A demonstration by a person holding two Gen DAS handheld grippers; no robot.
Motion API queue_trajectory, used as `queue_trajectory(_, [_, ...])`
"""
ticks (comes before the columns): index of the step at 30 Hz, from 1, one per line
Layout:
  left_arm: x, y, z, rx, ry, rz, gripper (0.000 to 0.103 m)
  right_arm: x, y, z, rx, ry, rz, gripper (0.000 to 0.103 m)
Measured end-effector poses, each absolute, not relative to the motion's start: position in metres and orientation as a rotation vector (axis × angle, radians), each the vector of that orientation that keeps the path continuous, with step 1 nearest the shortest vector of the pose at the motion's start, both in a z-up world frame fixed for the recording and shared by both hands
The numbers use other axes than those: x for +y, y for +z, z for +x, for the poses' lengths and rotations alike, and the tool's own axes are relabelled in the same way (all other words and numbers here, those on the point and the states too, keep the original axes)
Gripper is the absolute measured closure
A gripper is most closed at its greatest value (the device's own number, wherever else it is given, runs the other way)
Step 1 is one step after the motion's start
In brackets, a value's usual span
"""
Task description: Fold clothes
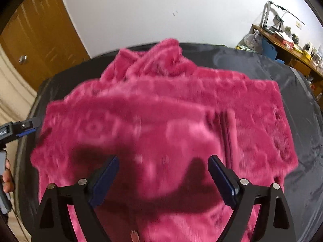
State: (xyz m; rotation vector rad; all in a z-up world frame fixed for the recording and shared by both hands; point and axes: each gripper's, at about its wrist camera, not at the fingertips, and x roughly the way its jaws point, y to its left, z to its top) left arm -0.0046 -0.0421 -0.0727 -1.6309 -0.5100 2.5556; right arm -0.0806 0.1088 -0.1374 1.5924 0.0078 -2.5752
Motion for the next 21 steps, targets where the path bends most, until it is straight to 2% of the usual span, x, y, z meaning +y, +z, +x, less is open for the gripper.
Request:
queue_trajectory(4, [-0.027,-0.098,0.007,-0.391,2.521,-1.72,0.022,0.112,-0.161,-0.075,0.056,-2.537,1.66,0.012])
queue_trajectory(7, [-0.025,-0.109,0.008,-0.296,2.541,-1.718,0.022,0.101,-0.169,-0.075,0.166,-2.514,1.664,0.001])
queue_trajectory(9, [-0.021,-0.11,0.006,-0.242,2.548,-1.711,0.021,0.093,-0.174,-0.074,0.238,-2.525,1.654,0.001])
queue_trajectory(19, [-0.015,-0.114,0.007,-0.175,2.577,-1.653,0.015,0.095,-0.176,-0.053,0.211,-2.671,1.475,0.001])
queue_trajectory(21, [-0.014,-0.115,0.007,-0.184,2.583,-1.644,0.008,0.096,-0.177,-0.051,0.209,-2.679,1.448,0.001])
